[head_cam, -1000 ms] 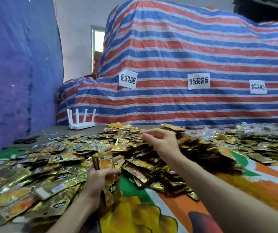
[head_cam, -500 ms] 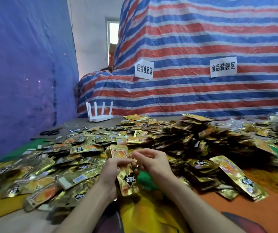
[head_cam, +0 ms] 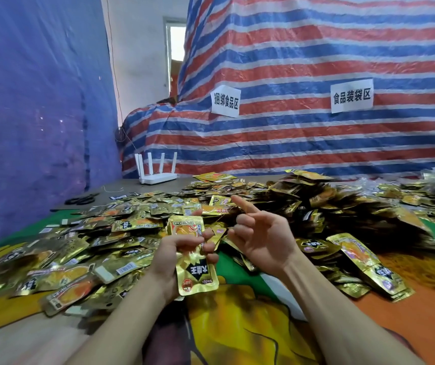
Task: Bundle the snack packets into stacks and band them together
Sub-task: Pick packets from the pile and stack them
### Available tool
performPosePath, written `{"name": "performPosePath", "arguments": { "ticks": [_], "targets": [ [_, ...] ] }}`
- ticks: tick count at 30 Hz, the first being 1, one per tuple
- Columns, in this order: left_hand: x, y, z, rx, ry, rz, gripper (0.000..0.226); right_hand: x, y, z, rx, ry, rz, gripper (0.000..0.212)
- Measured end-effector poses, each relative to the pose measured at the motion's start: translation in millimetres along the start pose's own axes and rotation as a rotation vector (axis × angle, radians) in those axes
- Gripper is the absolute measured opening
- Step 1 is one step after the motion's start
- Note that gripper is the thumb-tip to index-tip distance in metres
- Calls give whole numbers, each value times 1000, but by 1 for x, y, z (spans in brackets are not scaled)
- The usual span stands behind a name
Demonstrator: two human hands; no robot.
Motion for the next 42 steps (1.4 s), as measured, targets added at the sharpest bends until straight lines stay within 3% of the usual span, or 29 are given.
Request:
{"name": "performPosePath", "arguments": {
  "ticks": [3,8,11,14,16,19,22,27,29,31,33,37,42],
  "targets": [
    [11,0,-2,-35,141,212,37,-2,10,3,-18,34,-327,38],
    [32,20,-5,-411,500,371,32,0,17,-1,-2,102,-549,52],
    [31,43,-12,-690,536,314,39,-1,20,-3,1,137,-688,60],
    [31,53,-17,-805,540,224,34,-16,44,-5,-86,59,-833,55],
    [34,51,-15,-757,564,206,32,-29,56,-6,-86,23,-860,58],
    [40,42,-9,-564,614,187,61,-42,53,-4,70,54,-961,68],
    [37,35,-8,-449,574,99,72,-48,47,-5,165,67,-999,70],
    [28,22,-8,-383,501,138,46,-39,23,-9,297,246,-968,64],
    [25,19,-7,-363,470,130,46,-37,24,-5,226,189,-809,55],
    [21,18,-6,-331,409,87,50,-40,34,-1,87,64,-477,43],
    [18,16,-5,-291,361,65,53,-37,35,1,9,50,-306,44],
    [15,6,-2,-188,244,80,51,-25,34,6,-77,93,-280,48],
    [15,7,-3,-211,261,151,34,-6,27,8,31,257,-389,42]
  ]
}}
Point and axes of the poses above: each hand's wrist, its own z-axis towards the middle knuckle, its own x-axis out of the back of the hand, y = z × x, the point moved 7 cm from there along z, towards the middle knuckle, and after that the axes turned 7 degrees about -z, right-handed, at the moved point
